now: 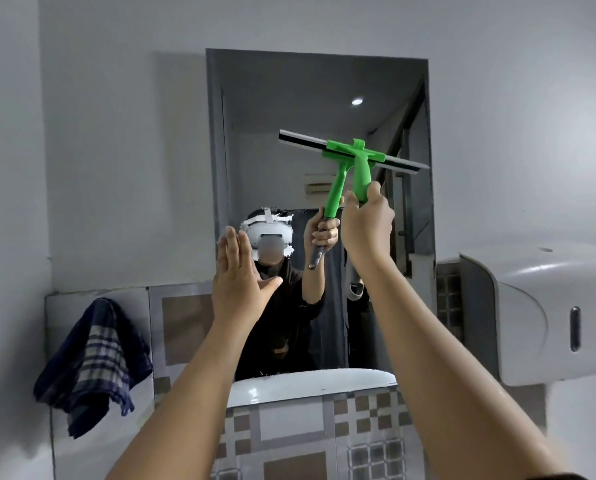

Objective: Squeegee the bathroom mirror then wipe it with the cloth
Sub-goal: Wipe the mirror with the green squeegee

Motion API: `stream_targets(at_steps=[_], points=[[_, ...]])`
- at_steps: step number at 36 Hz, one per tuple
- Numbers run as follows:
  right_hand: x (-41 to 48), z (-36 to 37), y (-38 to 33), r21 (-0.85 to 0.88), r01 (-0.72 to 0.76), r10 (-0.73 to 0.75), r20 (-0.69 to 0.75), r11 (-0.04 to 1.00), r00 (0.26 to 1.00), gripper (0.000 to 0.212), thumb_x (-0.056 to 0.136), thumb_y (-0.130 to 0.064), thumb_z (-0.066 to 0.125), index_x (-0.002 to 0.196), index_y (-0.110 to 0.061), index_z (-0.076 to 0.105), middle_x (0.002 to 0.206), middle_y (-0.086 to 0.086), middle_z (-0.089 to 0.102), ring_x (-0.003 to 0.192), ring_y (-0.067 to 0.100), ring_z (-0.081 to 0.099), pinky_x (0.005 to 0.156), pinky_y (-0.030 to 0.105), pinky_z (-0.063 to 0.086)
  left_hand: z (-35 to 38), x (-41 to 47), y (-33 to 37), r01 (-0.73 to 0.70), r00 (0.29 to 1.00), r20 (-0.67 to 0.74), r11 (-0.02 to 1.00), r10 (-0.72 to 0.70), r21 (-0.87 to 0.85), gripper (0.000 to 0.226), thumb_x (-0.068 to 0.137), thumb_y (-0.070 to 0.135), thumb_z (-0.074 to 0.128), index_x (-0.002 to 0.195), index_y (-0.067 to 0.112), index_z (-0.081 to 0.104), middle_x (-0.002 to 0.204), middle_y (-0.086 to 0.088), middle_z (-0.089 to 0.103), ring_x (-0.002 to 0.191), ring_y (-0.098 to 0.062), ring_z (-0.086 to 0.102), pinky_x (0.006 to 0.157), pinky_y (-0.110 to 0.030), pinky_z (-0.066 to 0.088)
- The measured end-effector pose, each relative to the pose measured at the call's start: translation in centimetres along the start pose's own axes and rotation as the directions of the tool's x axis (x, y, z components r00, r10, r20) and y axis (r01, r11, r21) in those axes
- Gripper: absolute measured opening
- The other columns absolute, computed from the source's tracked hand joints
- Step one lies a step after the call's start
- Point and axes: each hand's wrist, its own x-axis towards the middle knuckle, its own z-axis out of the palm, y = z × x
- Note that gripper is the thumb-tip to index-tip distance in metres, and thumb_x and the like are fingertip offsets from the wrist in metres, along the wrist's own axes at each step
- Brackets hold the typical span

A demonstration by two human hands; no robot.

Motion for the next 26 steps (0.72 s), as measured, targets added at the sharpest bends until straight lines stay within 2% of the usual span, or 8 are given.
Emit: stream_targets(at_steps=[3,5,7,10,14,19,26], points=[[-0.9,1.2,0.3,0.011,0.0,0.0,-0.007,1.0,1.0,0.022,0.096,-0.022,0.042,0.11,-0.006,0.043,0.085,0.007,0.054,0.079,0.028,0.056,0.061,0.035,0.041,0.1,0.0,-0.2,-0.013,1.0,-0.018,1.0,0.013,-0.013,0.106,0.08,0.053,0.062,0.147,0.007,-0.005,0.156,-0.011,-0.011,0.144,-0.027,-0.008,0.11,-0.027,0.0],[-1.4,1.9,0.3,0.024,-0.003,0.003,-0.011,1.0,1.0,0.028,0.096,-0.022,0.041,0.118,-0.006,0.042,0.079,0.003,0.052,0.076,0.025,0.053,0.061,0.033,0.037,0.1,-0.1,-0.3,-0.021,1.0,-0.023,1.0,0.021,-0.012,0.105,0.08,0.053,0.061,0.147,0.008,-0.007,0.156,-0.01,-0.012,0.144,-0.026,-0.008,0.108,-0.026,-0.001],[-1.9,2.6,0.1,0.028,-0.007,0.007,-0.006,1.0,1.0,0.033,0.096,-0.022,0.04,0.126,-0.008,0.039,0.078,0.004,0.053,0.077,0.026,0.053,0.062,0.034,0.038,0.2,-0.1,-0.4,-0.024,0.999,-0.027,1.0,0.023,-0.019,0.105,0.08,0.054,0.06,0.147,0.008,-0.006,0.156,-0.01,-0.012,0.144,-0.026,-0.007,0.11,-0.028,0.004],[-2.7,3.6,-0.3,0.029,-0.019,0.018,0.027,0.999,0.999,0.04,0.096,-0.025,0.039,0.134,-0.015,0.033,0.094,0.015,0.061,0.089,0.033,0.059,0.074,0.047,0.05,0.3,-0.1,-0.5,-0.025,0.999,-0.028,0.999,0.025,-0.025,0.105,0.08,0.054,0.061,0.148,0.009,-0.004,0.157,-0.009,-0.01,0.144,-0.027,-0.003,0.114,-0.034,0.015],[-3.8,4.9,-0.5,0.04,-0.021,0.017,0.091,0.999,0.996,0.054,0.097,-0.031,0.037,0.146,-0.028,0.015,0.102,0.012,0.06,0.098,0.032,0.059,0.085,0.051,0.049,0.4,-0.2,-0.6,-0.032,0.999,-0.043,0.999,0.031,-0.041,0.105,0.078,0.054,0.063,0.148,0.009,-0.002,0.157,-0.008,-0.008,0.145,-0.028,0.0,0.112,-0.038,0.024],[-4.6,6.6,-0.6,-0.002,0.062,-0.061,0.129,0.998,0.99,0.059,0.093,-0.038,0.034,0.142,-0.043,0.002,0.096,0.014,0.065,0.089,0.036,0.063,0.081,0.05,0.052,0.3,-0.3,-0.6,-0.045,0.998,-0.043,0.998,0.043,-0.044,0.104,0.08,0.055,0.06,0.147,0.009,-0.005,0.157,-0.009,-0.011,0.145,-0.024,-0.004,0.113,-0.037,0.023],[-4.7,6.6,-0.7,-0.099,0.175,-0.155,0.184,0.98,0.971,0.059,0.096,-0.034,0.036,0.145,-0.04,0.005,0.088,0.015,0.065,0.08,0.033,0.062,0.076,0.044,0.053,0.5,-0.4,-0.9,-0.039,0.999,-0.035,0.996,0.036,-0.08,0.104,0.08,0.055,0.06,0.147,0.011,-0.005,0.156,-0.007,-0.011,0.144,-0.025,-0.005,0.113,-0.037,0.021]])
